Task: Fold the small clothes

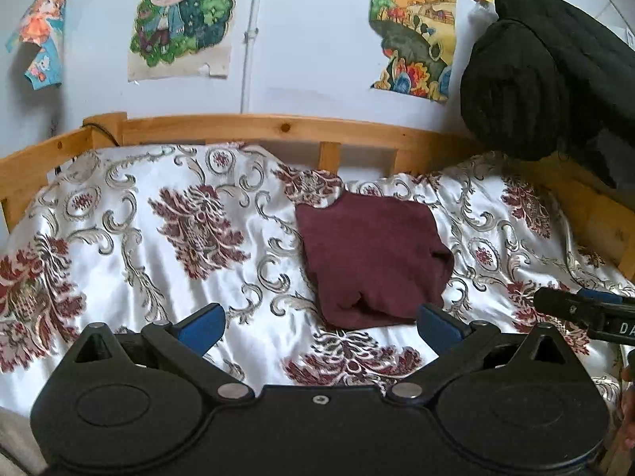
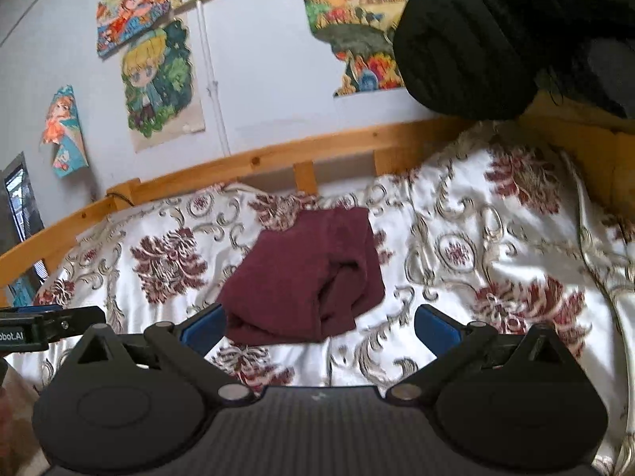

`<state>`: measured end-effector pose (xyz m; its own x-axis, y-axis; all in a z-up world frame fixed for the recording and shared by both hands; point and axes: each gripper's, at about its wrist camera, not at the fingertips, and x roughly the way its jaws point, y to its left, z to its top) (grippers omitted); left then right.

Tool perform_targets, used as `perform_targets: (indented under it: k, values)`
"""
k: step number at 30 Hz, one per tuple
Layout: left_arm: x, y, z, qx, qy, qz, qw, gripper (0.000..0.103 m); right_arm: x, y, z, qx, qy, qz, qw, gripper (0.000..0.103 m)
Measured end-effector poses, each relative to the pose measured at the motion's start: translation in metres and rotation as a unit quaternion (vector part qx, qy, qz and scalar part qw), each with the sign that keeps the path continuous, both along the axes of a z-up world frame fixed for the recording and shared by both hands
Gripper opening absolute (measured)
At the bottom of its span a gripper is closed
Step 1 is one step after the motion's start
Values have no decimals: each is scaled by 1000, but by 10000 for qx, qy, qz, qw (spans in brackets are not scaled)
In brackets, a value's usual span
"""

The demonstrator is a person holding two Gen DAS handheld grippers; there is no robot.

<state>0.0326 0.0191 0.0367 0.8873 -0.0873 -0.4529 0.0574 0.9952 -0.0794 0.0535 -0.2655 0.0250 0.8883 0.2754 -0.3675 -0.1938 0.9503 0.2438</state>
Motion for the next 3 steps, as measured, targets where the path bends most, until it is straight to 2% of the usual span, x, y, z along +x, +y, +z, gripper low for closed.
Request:
perform_targets:
  k: [3]
  values:
    - [0,1,-1,-62,-35,-32,10000,102,1,-2,-4,45,126,-50,9999,103]
